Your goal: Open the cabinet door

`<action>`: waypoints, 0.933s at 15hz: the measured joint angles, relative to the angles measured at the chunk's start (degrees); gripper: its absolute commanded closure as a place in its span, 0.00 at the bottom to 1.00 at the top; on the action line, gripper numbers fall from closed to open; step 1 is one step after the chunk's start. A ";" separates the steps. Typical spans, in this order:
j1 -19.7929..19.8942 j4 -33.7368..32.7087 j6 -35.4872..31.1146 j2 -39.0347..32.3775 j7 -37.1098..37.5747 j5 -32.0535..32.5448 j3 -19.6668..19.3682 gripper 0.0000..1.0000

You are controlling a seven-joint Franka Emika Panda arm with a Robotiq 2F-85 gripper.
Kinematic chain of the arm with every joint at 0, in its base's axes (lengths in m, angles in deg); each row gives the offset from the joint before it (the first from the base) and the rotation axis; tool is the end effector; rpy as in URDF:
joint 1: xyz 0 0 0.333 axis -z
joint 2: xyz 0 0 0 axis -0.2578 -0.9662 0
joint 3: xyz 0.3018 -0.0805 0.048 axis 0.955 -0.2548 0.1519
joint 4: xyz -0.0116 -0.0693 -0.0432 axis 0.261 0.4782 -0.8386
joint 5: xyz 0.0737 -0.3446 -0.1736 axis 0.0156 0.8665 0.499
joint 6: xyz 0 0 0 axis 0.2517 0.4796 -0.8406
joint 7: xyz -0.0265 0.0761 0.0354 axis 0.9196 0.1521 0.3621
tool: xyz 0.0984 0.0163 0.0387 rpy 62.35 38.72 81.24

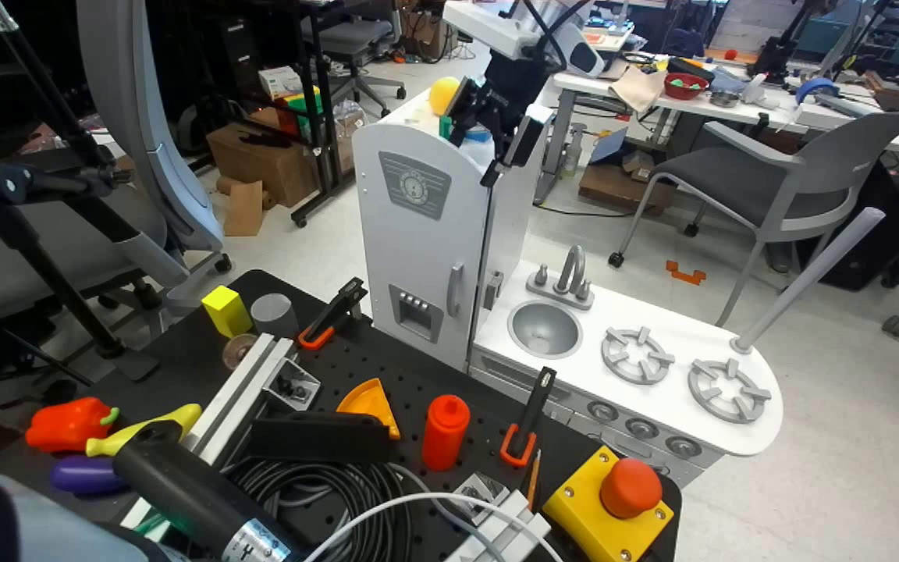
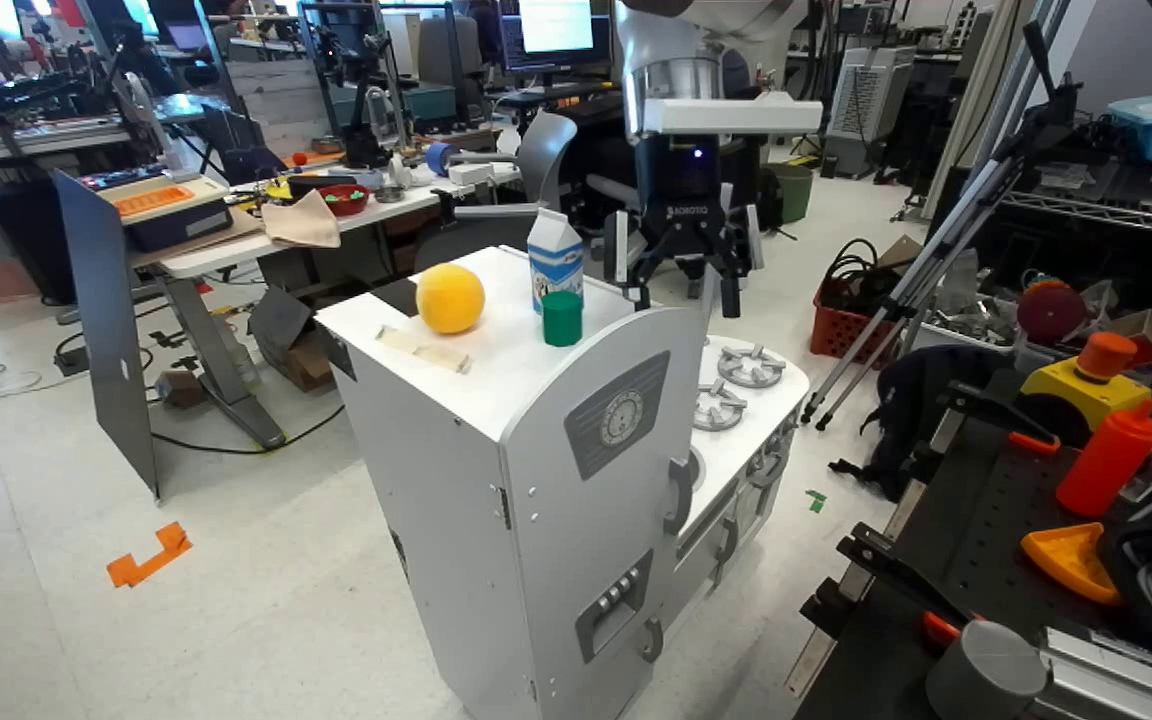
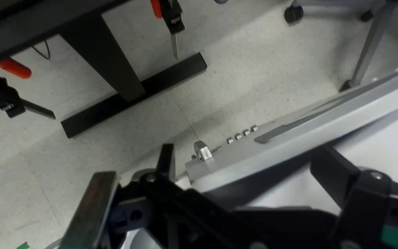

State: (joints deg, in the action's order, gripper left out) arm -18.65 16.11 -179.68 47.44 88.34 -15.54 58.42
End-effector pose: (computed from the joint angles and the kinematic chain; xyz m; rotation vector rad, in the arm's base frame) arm 0.6199 0.0632 0.2198 -2.8631 0.6177 0.6729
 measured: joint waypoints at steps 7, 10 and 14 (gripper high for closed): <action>-2.73 3.97 19.25 1.37 -1.07 4.29 0.98 0.00; -4.03 5.58 20.52 2.98 -1.08 7.61 1.00 0.00; -4.51 7.44 17.90 6.64 -1.08 11.25 0.95 0.00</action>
State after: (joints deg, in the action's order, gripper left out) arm -23.16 23.56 -161.78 54.09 87.25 -4.29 59.37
